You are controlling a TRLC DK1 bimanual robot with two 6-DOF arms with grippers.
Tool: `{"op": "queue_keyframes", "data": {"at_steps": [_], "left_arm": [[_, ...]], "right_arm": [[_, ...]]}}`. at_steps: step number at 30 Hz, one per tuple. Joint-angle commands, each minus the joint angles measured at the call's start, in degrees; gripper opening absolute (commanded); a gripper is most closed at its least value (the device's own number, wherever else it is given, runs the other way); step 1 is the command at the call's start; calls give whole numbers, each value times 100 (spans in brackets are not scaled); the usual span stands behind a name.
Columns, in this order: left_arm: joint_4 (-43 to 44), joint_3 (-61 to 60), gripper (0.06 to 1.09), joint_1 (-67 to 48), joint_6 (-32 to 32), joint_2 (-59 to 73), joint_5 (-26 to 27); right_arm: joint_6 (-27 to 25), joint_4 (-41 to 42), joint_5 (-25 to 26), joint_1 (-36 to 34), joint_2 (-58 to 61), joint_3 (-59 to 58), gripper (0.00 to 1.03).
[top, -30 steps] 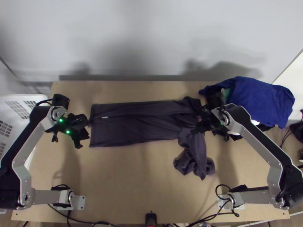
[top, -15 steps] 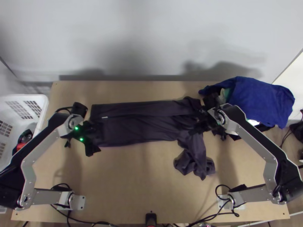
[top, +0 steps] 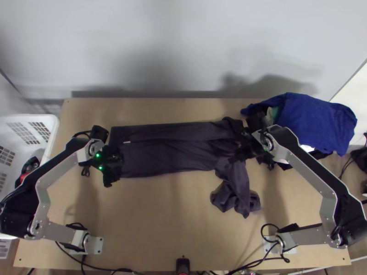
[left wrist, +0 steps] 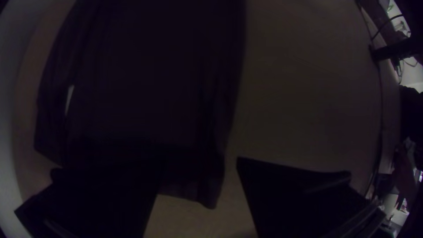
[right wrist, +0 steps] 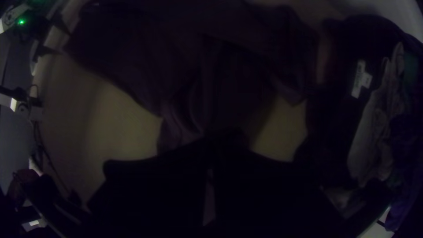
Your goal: Fold the t-shirt
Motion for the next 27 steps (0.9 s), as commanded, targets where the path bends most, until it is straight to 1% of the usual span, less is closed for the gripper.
{"op": "queue_keyframes", "data": {"at_steps": [1,2,3,6,7,9,10,11,13,16,19,23,27], "left_arm": [[83,10,80,151,179,177,-75],[83,-8,76,160,197,177,-75],[83,-8,68,160,206,185,-66],[83,-8,54,169,215,194,-66],[92,-8,51,169,215,203,-66],[83,-25,49,169,223,238,-66],[83,-43,46,169,250,247,-66],[83,-69,45,169,250,247,-58],[92,-122,38,160,259,247,-58],[100,-219,34,187,294,247,-58],[92,-289,31,257,496,203,-14],[-14,-52,28,362,478,133,92],[-937,739,26,512,303,27,602]], "right_arm": [[28,1,-1,4,-21,-9,3],[28,1,-1,4,-21,-9,3],[28,1,-1,4,-21,-9,3],[28,1,-1,4,-21,-9,3],[28,1,-1,4,-21,-9,3],[28,1,-1,4,-21,-9,3],[28,10,-1,4,-21,-17,3],[28,10,-1,4,-21,-26,3],[28,10,-1,-5,-30,-35,3],[36,1,-1,-5,-30,-61,3],[36,10,-1,-5,-30,-88,3],[36,10,-1,-5,-56,-61,3],[54,1,-36,39,-100,-44,3]]}}
